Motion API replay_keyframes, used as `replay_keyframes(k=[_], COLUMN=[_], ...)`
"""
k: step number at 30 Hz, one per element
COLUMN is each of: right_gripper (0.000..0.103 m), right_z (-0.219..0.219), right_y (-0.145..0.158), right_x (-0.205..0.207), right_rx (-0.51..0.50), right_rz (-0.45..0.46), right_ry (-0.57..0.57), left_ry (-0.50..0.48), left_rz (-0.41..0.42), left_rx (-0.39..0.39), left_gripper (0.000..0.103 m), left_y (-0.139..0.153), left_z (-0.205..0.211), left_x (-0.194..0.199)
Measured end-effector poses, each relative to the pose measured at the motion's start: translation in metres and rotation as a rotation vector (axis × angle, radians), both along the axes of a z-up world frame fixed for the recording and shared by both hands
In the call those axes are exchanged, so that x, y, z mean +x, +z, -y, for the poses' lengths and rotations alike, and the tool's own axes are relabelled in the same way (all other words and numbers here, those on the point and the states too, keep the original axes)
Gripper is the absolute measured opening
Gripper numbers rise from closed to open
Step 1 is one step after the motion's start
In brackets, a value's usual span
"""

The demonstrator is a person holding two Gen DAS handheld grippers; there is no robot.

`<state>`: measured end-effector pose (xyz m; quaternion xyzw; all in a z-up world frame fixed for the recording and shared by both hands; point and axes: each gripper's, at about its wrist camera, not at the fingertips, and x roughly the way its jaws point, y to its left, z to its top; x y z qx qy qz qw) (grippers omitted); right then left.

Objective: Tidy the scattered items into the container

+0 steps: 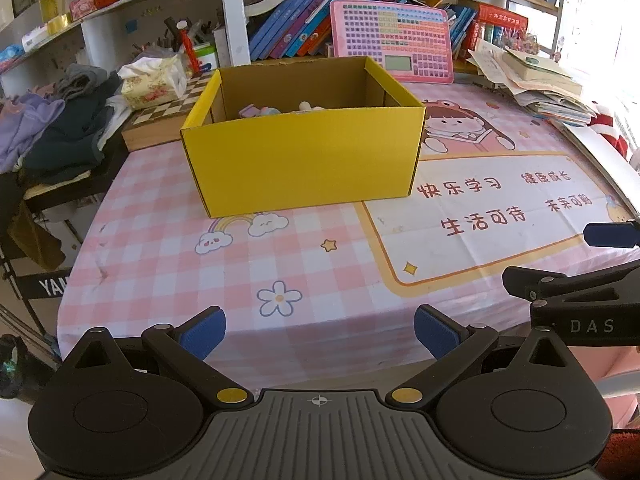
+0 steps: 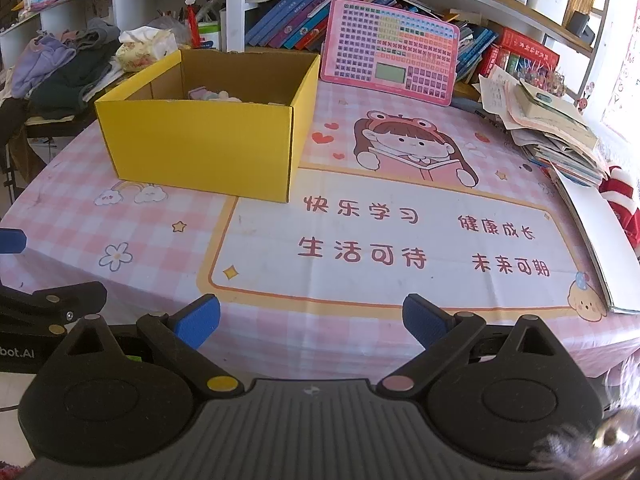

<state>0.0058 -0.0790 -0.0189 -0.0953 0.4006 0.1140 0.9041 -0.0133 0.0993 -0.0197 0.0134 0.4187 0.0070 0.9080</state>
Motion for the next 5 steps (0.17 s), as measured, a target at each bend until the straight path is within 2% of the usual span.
replay_keyframes(k=[5], right_gripper=[0.099], right_z=[0.0009], right_y=[-0.0006], right_x=[0.0017], right_rx=[0.001], right_rz=[-0.002], right_ry=[-0.002], left_ry=[0.003], left_rz=[0.003], left_rx=[0.010], left_gripper=[0.102], left_y=[0.0001], left_z=[0.0016], left_x=[0.0007])
